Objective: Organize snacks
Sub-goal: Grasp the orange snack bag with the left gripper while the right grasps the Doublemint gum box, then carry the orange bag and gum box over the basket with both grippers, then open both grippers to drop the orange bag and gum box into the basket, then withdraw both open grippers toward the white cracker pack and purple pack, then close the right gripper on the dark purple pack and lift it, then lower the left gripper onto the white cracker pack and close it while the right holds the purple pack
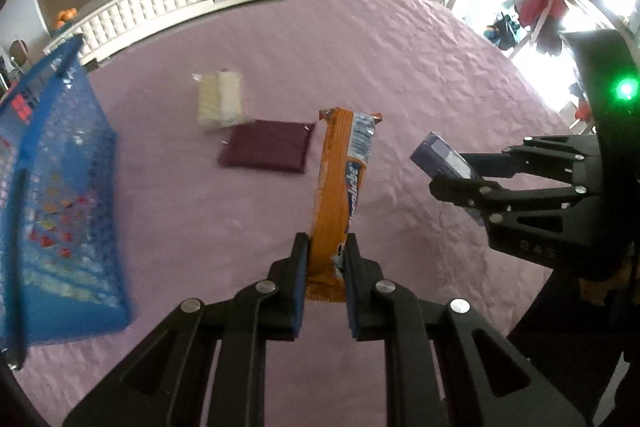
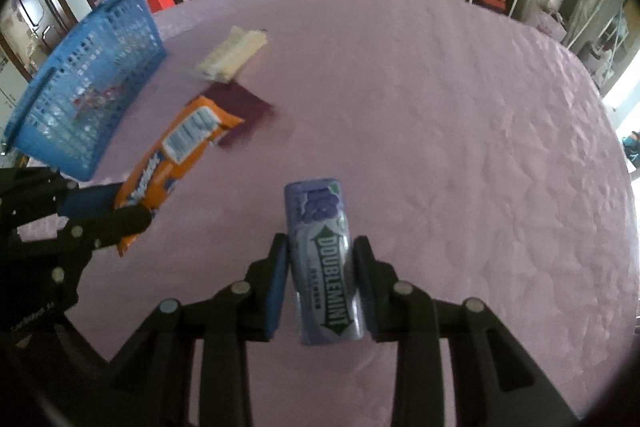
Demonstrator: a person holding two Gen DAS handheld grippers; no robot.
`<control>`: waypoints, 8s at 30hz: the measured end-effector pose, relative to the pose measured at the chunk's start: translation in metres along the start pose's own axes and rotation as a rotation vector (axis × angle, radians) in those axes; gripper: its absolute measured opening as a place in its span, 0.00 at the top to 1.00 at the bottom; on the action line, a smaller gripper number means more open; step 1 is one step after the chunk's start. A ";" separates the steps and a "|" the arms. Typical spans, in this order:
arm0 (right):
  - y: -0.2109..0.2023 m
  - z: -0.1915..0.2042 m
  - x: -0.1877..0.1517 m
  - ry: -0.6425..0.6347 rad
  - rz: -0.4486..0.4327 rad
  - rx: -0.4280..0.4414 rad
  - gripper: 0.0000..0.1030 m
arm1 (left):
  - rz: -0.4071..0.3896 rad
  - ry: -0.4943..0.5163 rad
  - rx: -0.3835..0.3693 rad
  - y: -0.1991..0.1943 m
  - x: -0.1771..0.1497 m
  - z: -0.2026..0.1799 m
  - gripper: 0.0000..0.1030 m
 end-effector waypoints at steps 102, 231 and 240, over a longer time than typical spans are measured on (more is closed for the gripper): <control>-0.103 0.178 0.090 -0.231 -0.225 0.120 0.23 | -0.241 -0.076 0.225 -0.183 0.004 0.126 0.25; 0.092 -0.011 0.114 -0.002 -0.086 0.068 0.46 | 0.126 -0.167 0.242 0.151 0.114 0.071 0.40; 0.089 -0.009 0.112 -0.010 -0.085 0.066 0.46 | 0.109 -0.182 0.210 0.142 0.105 0.061 0.58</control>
Point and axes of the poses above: each gripper's, at about its wrist camera, not at the fingertips, and y roughly the way its jaws point, z to its left, x to its top, the point moved 2 cm from there along y, roughly the way its jaws point, and after that the axes turned 7 degrees about -z, right-handed, at the moved point
